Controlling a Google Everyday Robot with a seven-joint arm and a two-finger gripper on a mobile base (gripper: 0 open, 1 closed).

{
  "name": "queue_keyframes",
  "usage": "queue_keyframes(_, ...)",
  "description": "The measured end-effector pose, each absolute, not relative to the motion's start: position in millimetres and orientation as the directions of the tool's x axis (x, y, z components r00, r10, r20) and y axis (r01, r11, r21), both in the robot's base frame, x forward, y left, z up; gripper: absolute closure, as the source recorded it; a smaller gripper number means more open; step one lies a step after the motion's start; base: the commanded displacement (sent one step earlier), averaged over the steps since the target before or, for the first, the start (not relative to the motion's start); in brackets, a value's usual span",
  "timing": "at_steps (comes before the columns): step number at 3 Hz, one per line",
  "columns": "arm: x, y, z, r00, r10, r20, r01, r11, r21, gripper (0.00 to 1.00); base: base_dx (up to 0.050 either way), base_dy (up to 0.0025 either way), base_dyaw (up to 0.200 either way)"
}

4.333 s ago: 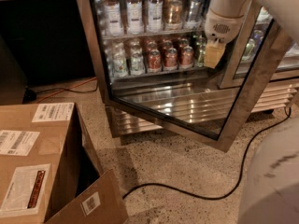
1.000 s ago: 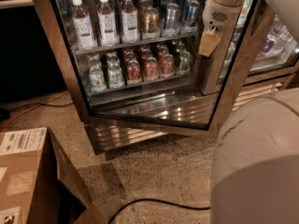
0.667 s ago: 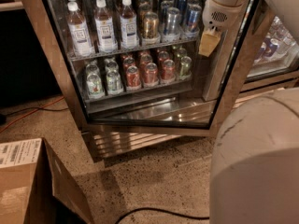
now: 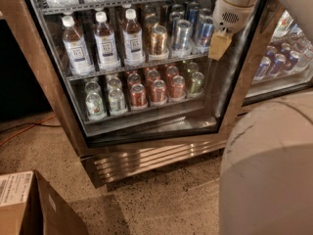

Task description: Close left fridge door

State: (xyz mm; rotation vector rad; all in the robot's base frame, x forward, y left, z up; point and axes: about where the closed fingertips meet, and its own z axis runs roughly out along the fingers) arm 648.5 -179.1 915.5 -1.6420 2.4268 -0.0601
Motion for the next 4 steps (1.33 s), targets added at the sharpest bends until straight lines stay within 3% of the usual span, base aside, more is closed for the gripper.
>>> queue_keyframes(2, 648.5, -179.1, 915.5, -0.357, -0.922, -0.151, -0.913, 0.378, -0.151, 1.00, 0.050, 0.00000, 0.000)
queue_keyframes(4, 639.8, -182.1, 915.5, -0.355, -0.921, -0.162, -0.911, 0.379, -0.162, 1.00, 0.000, 0.00000, 0.000)
